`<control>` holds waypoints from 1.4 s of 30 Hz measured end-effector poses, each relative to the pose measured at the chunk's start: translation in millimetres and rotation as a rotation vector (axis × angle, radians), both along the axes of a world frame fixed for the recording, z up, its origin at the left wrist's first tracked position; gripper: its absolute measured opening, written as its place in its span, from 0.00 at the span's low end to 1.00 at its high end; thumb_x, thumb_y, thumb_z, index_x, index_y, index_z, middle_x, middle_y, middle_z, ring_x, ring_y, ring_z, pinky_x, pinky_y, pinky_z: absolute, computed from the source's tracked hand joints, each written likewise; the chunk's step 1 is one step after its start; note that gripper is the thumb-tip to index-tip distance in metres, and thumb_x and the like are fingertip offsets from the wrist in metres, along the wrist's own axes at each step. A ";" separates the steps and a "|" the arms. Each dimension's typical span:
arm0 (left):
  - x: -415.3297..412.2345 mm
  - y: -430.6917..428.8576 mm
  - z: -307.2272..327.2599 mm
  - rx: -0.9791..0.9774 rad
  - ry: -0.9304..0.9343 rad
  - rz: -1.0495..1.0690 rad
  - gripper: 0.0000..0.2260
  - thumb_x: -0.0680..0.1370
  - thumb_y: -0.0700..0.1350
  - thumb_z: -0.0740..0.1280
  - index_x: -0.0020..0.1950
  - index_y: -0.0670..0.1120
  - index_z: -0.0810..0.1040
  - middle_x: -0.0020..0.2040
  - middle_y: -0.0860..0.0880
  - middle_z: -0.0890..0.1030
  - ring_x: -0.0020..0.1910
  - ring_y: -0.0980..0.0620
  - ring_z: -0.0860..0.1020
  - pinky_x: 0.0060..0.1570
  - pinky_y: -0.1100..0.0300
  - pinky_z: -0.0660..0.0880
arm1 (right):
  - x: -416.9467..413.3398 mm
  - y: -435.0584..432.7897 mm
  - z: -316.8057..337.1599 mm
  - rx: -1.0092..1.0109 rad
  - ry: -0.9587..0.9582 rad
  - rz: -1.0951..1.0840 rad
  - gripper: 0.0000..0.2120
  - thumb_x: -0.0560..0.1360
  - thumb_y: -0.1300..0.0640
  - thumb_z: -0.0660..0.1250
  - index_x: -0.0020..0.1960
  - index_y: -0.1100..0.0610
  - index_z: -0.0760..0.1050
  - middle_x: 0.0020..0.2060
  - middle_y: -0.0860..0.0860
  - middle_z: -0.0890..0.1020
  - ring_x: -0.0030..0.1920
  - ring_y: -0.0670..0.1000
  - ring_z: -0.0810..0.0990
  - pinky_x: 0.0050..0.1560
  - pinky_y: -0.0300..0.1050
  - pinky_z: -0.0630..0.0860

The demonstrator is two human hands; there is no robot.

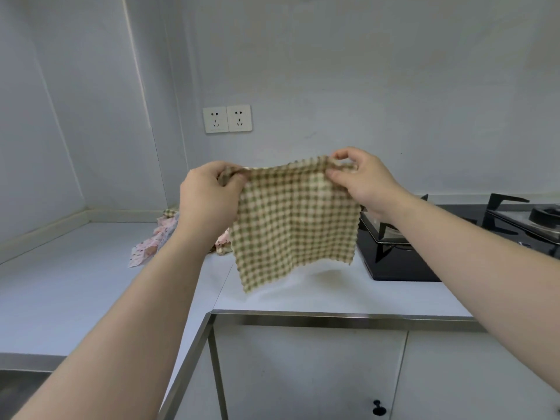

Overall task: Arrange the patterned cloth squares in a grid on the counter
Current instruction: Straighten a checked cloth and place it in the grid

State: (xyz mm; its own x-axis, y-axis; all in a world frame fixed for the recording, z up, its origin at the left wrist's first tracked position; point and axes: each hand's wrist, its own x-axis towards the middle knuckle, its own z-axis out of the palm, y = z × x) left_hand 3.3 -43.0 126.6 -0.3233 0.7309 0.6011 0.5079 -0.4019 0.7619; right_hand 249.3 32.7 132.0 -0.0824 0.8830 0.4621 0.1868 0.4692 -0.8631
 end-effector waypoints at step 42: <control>1.2 54.4 -132.1 -0.138 0.348 -0.078 0.05 0.75 0.39 0.75 0.48 0.47 0.84 0.47 0.54 0.85 0.47 0.60 0.83 0.53 0.69 0.78 | 72.2 55.2 -150.1 0.292 -0.398 0.068 0.11 0.74 0.69 0.69 0.42 0.55 0.85 0.47 0.46 0.87 0.61 0.40 0.81 0.63 0.37 0.75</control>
State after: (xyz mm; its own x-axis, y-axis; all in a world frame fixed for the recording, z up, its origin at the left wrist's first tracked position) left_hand 4.5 11.4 -5.4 -0.0573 0.8268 0.5595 0.7176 -0.3556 0.5989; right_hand 321.5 88.0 -18.1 -0.3555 0.7077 0.6106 0.4354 0.7034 -0.5618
